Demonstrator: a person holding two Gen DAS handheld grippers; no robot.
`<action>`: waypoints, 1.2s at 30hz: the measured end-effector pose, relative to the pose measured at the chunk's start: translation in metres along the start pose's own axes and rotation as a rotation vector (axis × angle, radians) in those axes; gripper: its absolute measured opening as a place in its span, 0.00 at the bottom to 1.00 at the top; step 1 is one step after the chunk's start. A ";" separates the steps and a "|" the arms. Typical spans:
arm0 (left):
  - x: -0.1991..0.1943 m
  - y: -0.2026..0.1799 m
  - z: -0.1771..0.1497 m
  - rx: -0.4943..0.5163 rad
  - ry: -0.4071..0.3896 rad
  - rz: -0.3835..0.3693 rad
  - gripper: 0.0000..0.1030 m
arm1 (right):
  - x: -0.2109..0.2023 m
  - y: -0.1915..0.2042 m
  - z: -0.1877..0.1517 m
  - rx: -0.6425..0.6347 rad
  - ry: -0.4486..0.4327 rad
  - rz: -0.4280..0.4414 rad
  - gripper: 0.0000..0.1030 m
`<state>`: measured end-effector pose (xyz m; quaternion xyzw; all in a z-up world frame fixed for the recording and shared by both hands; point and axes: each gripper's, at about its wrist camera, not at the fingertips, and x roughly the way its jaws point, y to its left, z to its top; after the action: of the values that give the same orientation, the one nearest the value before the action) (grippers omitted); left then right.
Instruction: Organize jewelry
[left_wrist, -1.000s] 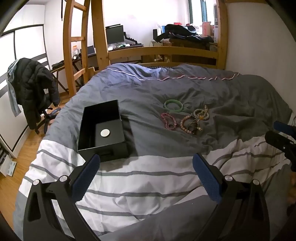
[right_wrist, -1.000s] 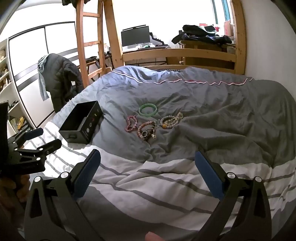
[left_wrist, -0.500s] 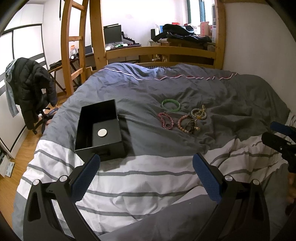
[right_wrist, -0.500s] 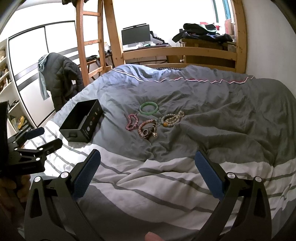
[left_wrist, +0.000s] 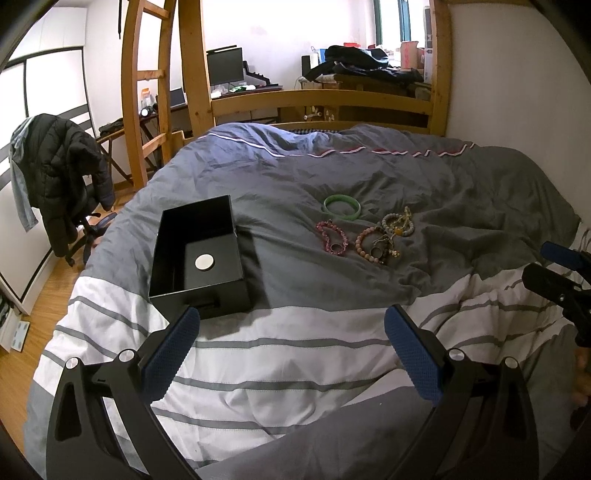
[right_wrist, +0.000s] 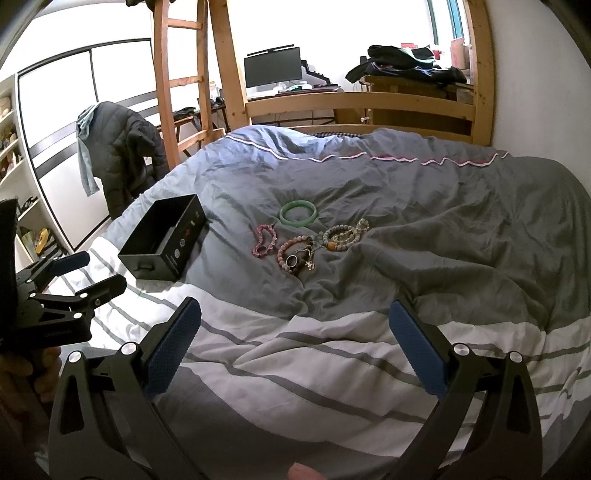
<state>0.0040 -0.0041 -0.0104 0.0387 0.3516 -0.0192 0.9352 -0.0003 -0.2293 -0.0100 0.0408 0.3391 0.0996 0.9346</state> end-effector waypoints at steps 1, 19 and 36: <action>0.000 0.000 0.000 0.000 0.001 -0.001 0.96 | 0.001 0.000 -0.001 0.000 0.001 0.001 0.98; 0.001 0.000 0.000 0.001 0.003 0.000 0.96 | 0.002 0.001 -0.004 -0.003 0.005 -0.004 0.98; 0.001 -0.002 -0.001 0.000 0.006 -0.001 0.96 | 0.002 0.000 -0.006 -0.004 0.009 -0.004 0.98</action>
<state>0.0039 -0.0056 -0.0123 0.0388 0.3544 -0.0195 0.9341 -0.0025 -0.2289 -0.0156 0.0378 0.3433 0.0988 0.9333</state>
